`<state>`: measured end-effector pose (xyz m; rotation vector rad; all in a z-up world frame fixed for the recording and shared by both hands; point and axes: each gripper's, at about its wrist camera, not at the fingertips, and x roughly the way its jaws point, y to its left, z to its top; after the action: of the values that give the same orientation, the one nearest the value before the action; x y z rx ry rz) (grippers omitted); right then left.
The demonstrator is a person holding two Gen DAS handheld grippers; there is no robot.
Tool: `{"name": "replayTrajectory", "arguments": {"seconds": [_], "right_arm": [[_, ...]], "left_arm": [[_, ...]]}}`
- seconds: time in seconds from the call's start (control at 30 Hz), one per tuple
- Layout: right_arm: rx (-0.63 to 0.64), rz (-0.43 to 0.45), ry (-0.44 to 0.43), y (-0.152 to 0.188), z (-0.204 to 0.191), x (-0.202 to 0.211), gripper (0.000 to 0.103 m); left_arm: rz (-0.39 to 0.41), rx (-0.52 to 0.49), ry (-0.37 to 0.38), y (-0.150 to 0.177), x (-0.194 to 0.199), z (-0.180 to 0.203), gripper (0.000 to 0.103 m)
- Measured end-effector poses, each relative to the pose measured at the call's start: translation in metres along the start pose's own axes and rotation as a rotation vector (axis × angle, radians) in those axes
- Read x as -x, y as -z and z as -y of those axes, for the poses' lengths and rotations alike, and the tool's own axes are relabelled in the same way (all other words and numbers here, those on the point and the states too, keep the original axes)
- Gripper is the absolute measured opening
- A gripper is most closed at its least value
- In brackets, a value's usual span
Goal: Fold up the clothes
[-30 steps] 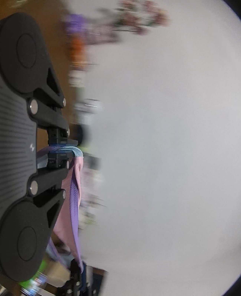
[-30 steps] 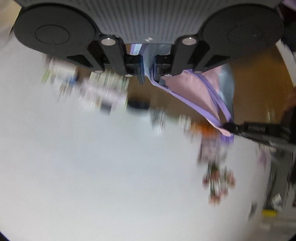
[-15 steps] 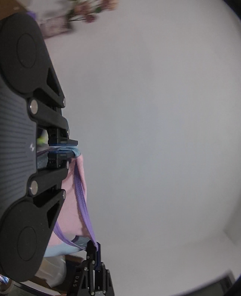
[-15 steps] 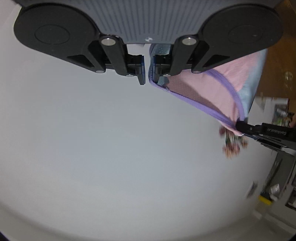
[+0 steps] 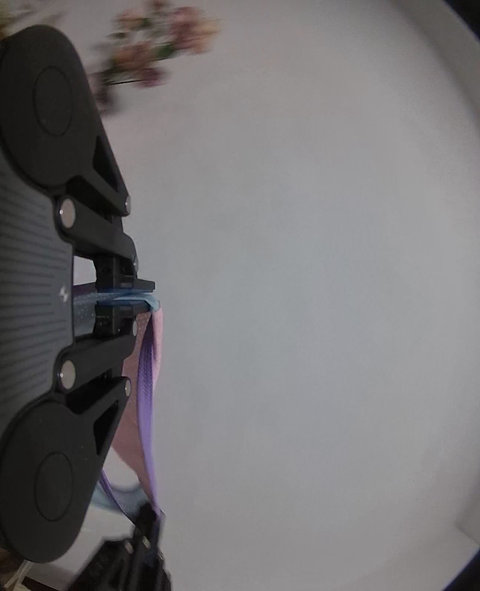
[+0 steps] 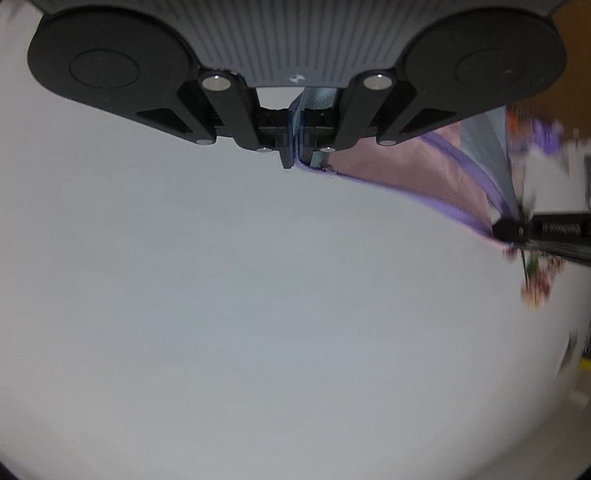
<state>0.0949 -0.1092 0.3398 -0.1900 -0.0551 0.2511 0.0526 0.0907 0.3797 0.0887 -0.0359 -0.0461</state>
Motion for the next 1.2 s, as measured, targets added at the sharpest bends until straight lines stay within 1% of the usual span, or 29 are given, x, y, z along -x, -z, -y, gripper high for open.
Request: {"name": "replayTrajectory", "arguments": {"seconds": [0.1,0.13,0.2,0.27,0.3,0.37,0.4,0.43,0.47,0.5,0.53,0.57,0.6,0.63,0.67,0.7,0.73,0.77,0.8,0.83,0.87,0.97,1.0,1.03,1.07,1.1,1.13,1.17,1.2], "right_arm": [[0.033,0.087,0.014,-0.018,0.004,0.036,0.002],[0.042,0.101,0.014,-0.021,0.006,0.048,0.002],[0.074,0.089,0.008,-0.018,0.006,0.064,0.002],[0.117,0.042,-0.005,-0.001,0.003,0.074,0.002],[0.132,0.008,-0.016,0.011,0.001,0.077,0.002],[0.136,-0.099,-0.06,0.051,-0.001,0.078,0.003],[0.14,-0.178,-0.099,0.079,-0.003,0.077,0.003],[0.148,-0.268,-0.146,0.11,-0.006,0.076,0.006],[0.16,-0.39,-0.224,0.148,-0.009,0.077,0.011],[0.165,-0.514,-0.302,0.184,-0.013,0.08,0.013],[0.162,-0.621,-0.357,0.215,-0.015,0.089,0.013],[0.155,-0.696,-0.396,0.242,-0.017,0.103,0.013],[0.141,-0.739,-0.418,0.261,-0.018,0.119,0.016],[0.108,-0.754,-0.422,0.271,-0.014,0.133,0.032],[0.065,-0.758,-0.419,0.276,-0.008,0.145,0.051],[0.04,-0.751,-0.42,0.278,-0.01,0.154,0.056],[0.024,-0.739,-0.425,0.276,-0.018,0.161,0.057],[0.017,-0.722,-0.441,0.272,-0.03,0.169,0.057],[0.016,-0.701,-0.464,0.265,-0.043,0.177,0.057],[0.012,-0.688,-0.477,0.263,-0.055,0.172,0.057],[0.007,-0.68,-0.484,0.265,-0.065,0.162,0.058],[-0.007,-0.653,-0.506,0.269,-0.098,0.129,0.058],[-0.018,-0.658,-0.514,0.27,-0.111,0.118,0.058],[-0.023,-0.667,-0.523,0.271,-0.121,0.111,0.054],[-0.025,-0.674,-0.533,0.273,-0.13,0.106,0.05],[-0.026,-0.681,-0.542,0.275,-0.138,0.101,0.049],[-0.027,-0.688,-0.551,0.277,-0.147,0.095,0.047],[-0.021,-0.694,-0.551,0.28,-0.152,0.092,0.043],[-0.016,-0.701,-0.55,0.283,-0.154,0.09,0.04]], "left_arm": [[0.128,-0.069,0.022,-0.025,0.058,0.006,0.003],[0.136,-0.088,0.029,-0.025,0.072,0.009,0.003],[0.152,-0.126,0.044,-0.026,0.101,0.015,0.003],[0.098,-0.148,0.06,-0.008,0.116,0.021,0.004],[0.038,-0.142,0.073,0.013,0.12,0.024,0.007],[-0.092,-0.13,0.103,0.062,0.128,0.029,0.012],[-0.18,-0.106,0.129,0.095,0.132,0.03,0.018],[-0.301,-0.087,0.177,0.138,0.14,0.033,0.026],[-0.392,-0.044,0.225,0.174,0.148,0.033,0.027],[-0.493,0.009,0.264,0.209,0.157,0.033,0.027],[-0.564,0.072,0.291,0.234,0.167,0.03,0.026],[-0.634,0.135,0.318,0.259,0.176,0.027,0.026],[-0.704,0.198,0.344,0.284,0.185,0.025,0.027],[-0.738,0.254,0.348,0.298,0.194,0.02,0.029],[-0.757,0.271,0.348,0.302,0.196,0.016,0.03],[-0.736,0.261,0.309,0.299,0.184,0.005,0.034],[-0.716,0.25,0.27,0.296,0.171,-0.007,0.043],[-0.695,0.24,0.231,0.292,0.159,-0.018,0.049],[-0.674,0.23,0.193,0.289,0.146,-0.029,0.058],[-0.668,0.213,0.13,0.291,0.128,-0.035,0.06],[-0.661,0.197,0.067,0.293,0.11,-0.042,0.06],[-0.689,0.23,-0.038,0.301,0.04,-0.062,0.06],[-0.698,0.241,-0.073,0.303,0.016,-0.069,0.059],[-0.727,0.278,-0.099,0.311,-0.011,-0.081,0.056],[-0.742,0.3,-0.122,0.317,-0.034,-0.09,0.054],[-0.757,0.322,-0.145,0.323,-0.056,-0.098,0.054],[-0.765,0.298,-0.172,0.329,-0.069,-0.099,0.054],[-0.773,0.274,-0.2,0.335,-0.083,-0.1,0.053],[-0.789,0.259,-0.235,0.34,-0.099,-0.104,0.05]]}}
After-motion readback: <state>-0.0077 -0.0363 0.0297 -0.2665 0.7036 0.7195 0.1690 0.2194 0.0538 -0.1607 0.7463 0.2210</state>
